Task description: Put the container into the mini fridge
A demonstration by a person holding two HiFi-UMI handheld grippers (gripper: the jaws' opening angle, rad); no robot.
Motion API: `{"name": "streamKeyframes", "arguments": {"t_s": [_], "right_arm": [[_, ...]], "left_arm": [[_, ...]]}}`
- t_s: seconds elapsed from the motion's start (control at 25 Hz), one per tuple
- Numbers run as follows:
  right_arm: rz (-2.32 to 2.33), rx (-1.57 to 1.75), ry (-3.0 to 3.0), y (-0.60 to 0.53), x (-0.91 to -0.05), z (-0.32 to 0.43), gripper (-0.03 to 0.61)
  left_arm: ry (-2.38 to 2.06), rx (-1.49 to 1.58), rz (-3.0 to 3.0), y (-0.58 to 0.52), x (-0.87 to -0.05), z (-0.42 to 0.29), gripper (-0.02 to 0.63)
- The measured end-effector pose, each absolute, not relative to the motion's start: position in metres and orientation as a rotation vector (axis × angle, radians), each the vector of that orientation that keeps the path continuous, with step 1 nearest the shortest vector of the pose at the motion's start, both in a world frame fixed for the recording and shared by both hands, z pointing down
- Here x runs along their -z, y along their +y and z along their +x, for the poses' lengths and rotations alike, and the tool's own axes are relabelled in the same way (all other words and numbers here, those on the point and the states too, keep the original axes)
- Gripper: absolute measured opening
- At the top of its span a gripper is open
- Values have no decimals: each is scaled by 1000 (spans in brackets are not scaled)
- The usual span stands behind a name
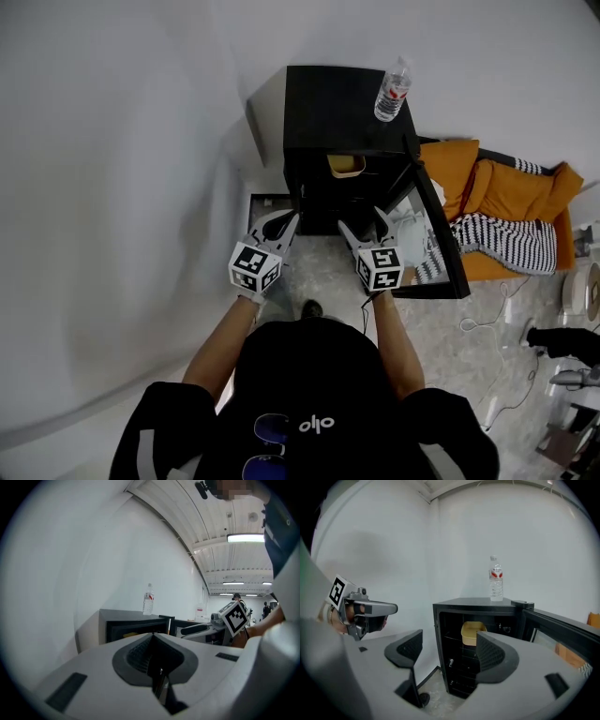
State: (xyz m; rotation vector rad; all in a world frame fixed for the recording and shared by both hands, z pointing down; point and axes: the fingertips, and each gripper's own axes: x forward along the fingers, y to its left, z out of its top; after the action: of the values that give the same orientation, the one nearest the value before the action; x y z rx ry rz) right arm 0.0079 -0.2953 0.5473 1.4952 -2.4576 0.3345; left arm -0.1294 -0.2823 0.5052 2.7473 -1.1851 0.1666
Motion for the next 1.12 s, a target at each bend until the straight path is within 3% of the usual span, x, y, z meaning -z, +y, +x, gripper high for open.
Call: {"name": "streamKeyframes", "arguments": {"t_s": [0.48,1.12], "right_arm": [[1512,-354,-2461,-258,-538,21,21],[1517,-367,-2471,-244,-536,28,8]], "left_arm": [[-1150,-179,2747,-259,-512,-115,6],[-1130,-204,2762,-253,-513,-113,6]]}}
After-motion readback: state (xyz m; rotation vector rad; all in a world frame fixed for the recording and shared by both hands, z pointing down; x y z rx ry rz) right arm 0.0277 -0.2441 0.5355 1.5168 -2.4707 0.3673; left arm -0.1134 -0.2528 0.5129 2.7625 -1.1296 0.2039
